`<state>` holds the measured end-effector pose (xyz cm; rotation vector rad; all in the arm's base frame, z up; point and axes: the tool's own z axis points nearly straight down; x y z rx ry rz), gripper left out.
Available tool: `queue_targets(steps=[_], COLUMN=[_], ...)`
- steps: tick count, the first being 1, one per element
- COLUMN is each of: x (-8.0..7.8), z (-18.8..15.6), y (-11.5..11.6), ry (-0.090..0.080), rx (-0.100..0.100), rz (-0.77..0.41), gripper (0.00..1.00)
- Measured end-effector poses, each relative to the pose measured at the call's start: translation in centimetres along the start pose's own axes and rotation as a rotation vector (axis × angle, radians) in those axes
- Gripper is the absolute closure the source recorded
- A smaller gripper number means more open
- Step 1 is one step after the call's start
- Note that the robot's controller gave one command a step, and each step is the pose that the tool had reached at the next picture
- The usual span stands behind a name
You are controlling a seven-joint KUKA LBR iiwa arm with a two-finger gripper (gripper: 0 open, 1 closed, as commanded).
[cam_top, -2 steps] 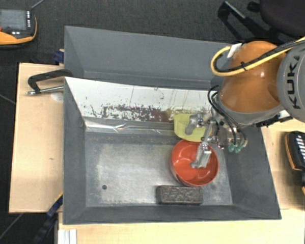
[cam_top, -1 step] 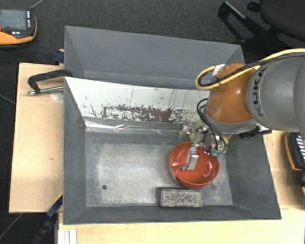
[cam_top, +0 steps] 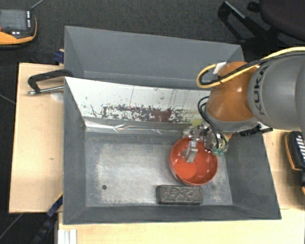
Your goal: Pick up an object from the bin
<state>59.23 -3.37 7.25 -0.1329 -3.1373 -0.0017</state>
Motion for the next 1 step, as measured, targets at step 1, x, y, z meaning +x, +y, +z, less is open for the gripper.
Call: queue_targets(steps=[1], x=[0.95], z=[-13.29], y=[2.42], ry=[-0.013], rx=[-0.002], rz=[-0.045], gripper=[1.0])
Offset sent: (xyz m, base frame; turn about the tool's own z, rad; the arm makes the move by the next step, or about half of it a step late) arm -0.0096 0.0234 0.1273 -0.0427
